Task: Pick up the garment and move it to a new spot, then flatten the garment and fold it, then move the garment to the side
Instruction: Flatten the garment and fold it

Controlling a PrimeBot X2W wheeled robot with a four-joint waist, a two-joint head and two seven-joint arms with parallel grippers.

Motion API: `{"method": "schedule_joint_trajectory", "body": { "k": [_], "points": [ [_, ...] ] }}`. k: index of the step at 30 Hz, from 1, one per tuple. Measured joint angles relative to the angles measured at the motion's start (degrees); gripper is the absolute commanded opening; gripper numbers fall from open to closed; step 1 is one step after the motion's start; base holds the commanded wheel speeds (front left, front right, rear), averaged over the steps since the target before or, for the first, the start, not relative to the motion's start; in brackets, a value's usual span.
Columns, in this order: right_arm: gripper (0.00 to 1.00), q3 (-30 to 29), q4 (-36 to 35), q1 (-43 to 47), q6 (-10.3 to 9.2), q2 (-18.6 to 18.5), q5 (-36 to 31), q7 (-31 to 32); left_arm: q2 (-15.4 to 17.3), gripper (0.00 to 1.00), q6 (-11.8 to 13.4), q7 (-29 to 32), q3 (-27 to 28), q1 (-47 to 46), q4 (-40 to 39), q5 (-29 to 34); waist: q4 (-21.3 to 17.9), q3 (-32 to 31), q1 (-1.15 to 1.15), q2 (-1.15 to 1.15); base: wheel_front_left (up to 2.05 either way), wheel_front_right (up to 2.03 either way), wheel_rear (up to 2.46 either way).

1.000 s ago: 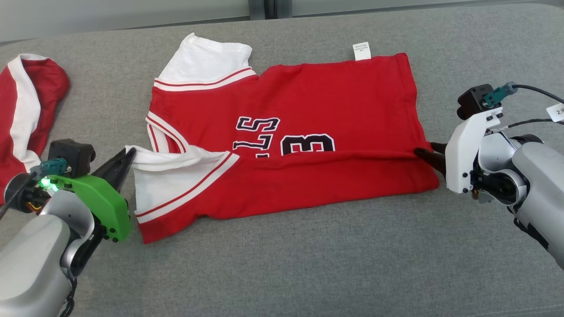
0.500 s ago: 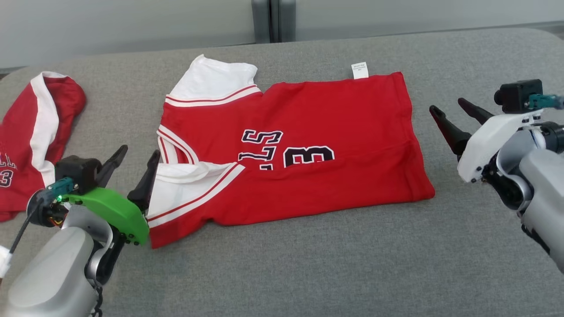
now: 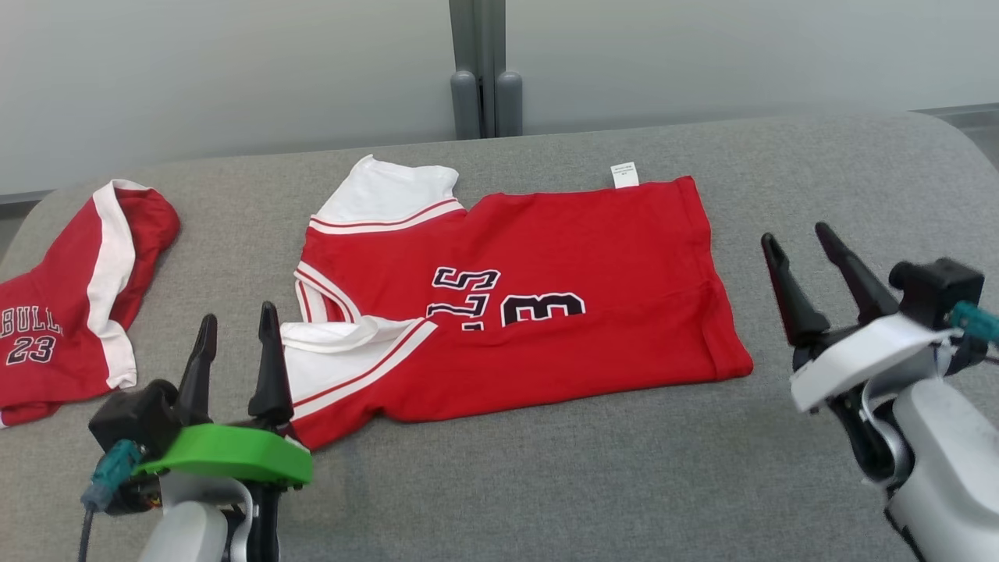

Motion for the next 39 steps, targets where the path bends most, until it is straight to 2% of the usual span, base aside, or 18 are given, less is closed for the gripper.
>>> {"method": "schedule_joint_trajectory", "body": {
  "k": [2,5,9,14,19,27,28,29,30,34,39],
  "points": [
    [1.0,-4.5,-4.5,5.3,0.02,3.4,-5.7,0.0,-2.8,1.0,-0.4,0.0,2.5,2.8,-0.5,2.9,-0.2,-0.2,0.0,0.0,0.0,0.0,0.0],
    [1.0,-10.0,-8.8,10.7,0.01,7.5,-10.6,0.0,-5.8,1.0,-0.5,0.0,4.5,5.3,0.6,7.1,-0.3,-0.2,0.0,0.0,0.0,0.0,0.0],
    [1.0,-13.5,-11.8,15.5,0.01,11.8,-14.5,0.0,-6.9,1.0,0.0,0.0,4.5,6.3,7.1,11.7,-0.4,0.3,0.0,0.0,0.0,0.0,0.0],
    [1.0,-14.5,-13.7,16.3,0.02,13.6,-16.6,0.0,-6.8,1.0,1.7,0.6,4.2,3.9,17.5,13.5,-0.9,1.4,0.0,0.0,0.0,0.0,0.0],
    [1.0,-14.0,-13.9,16.3,0.02,13.6,-16.8,0.0,-5.6,1.0,2.1,5.0,3.0,-0.6,26.9,14.5,-2.4,2.0,0.0,0.0,0.0,0.0,0.0],
    [1.0,-14.5,-14.2,16.2,0.02,12.9,-16.9,0.0,-4.5,1.0,1.6,6.4,2.3,-4.8,34.3,15.1,-4.5,2.8,0.0,0.0,0.0,0.0,0.0],
    [1.0,-14.6,-14.2,16.2,0.02,12.9,-17.0,0.0,-4.4,0.84,1.4,6.4,2.1,-5.2,35.0,15.1,-4.7,3.0,0.0,0.0,0.0,0.0,0.0],
    [1.0,-14.7,-14.2,16.2,0.02,12.9,-17.0,0.1,-4.4,0.21,1.0,6.4,1.9,-5.5,35.6,15.1,-4.8,3.1,0.0,0.0,0.0,0.0,0.0],
    [1.0,-14.8,-14.0,16.2,0.02,12.9,-17.1,0.2,-4.3,0.0,0.6,6.3,1.7,-5.9,36.0,15.1,-4.8,3.2,0.0,0.0,0.0,0.0,0.0],
    [1.0,-15.2,-12.2,16.2,0.02,13.2,-17.8,1.6,-4.5,0.0,-0.4,4.1,1.0,-7.1,36.7,15.2,-4.5,3.3,0.0,0.0,0.0,0.0,0.0],
    [1.0,-18.0,-5.7,14.7,0.01,15.0,-19.8,6.1,-4.2,0.0,-1.3,2.2,-0.5,-8.6,35.2,16.5,-3.0,3.5,0.0,0.0,0.0,0.0,0.0]
  ]
}}
